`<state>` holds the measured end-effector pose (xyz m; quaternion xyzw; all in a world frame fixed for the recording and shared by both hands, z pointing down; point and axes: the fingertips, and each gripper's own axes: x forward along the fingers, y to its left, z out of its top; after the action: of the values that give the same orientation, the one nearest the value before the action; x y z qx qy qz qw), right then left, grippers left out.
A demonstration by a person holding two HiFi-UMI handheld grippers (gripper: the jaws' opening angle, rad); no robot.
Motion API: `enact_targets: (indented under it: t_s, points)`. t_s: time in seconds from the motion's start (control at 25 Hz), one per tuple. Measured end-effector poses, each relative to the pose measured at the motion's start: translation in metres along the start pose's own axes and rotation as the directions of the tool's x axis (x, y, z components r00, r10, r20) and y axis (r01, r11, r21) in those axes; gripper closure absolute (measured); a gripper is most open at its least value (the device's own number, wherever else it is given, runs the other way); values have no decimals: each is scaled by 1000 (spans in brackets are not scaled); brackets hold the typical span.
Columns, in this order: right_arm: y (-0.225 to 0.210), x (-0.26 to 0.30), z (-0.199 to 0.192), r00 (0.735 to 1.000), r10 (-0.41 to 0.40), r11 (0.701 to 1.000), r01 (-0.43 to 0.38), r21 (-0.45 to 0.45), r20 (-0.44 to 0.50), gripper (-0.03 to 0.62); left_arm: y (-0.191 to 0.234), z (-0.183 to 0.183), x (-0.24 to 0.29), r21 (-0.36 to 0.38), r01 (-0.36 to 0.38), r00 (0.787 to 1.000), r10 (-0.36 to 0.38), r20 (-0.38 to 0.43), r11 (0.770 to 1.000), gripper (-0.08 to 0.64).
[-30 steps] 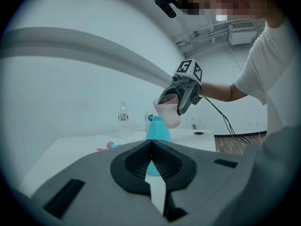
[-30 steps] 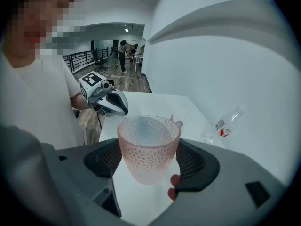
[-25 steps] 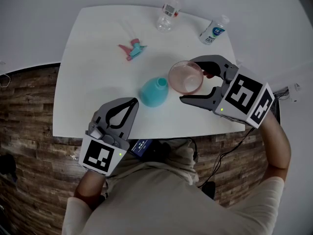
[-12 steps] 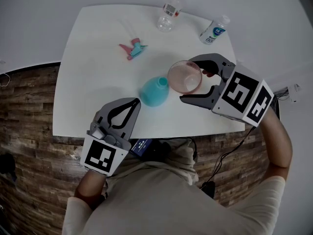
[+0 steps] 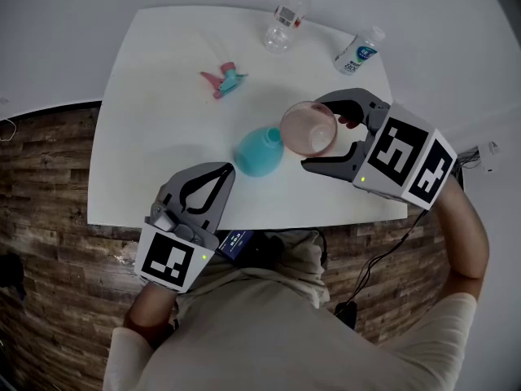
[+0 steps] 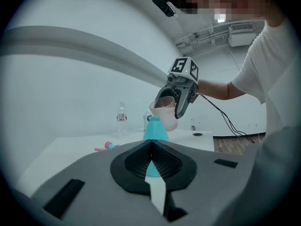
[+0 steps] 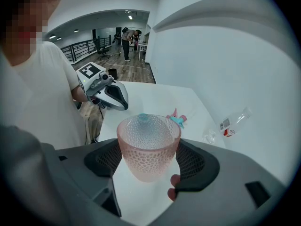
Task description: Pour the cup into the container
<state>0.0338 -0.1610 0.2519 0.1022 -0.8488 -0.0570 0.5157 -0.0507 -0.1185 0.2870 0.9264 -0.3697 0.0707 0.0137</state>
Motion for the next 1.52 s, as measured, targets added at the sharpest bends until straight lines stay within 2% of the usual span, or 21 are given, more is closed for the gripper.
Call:
enact_targets:
  t_s: [1.52]
  points:
    - [-4,0,-1,992,-1,999,-5,-48,-123,227,4,-1,-4,0,-3,1000,3,8,1000,549]
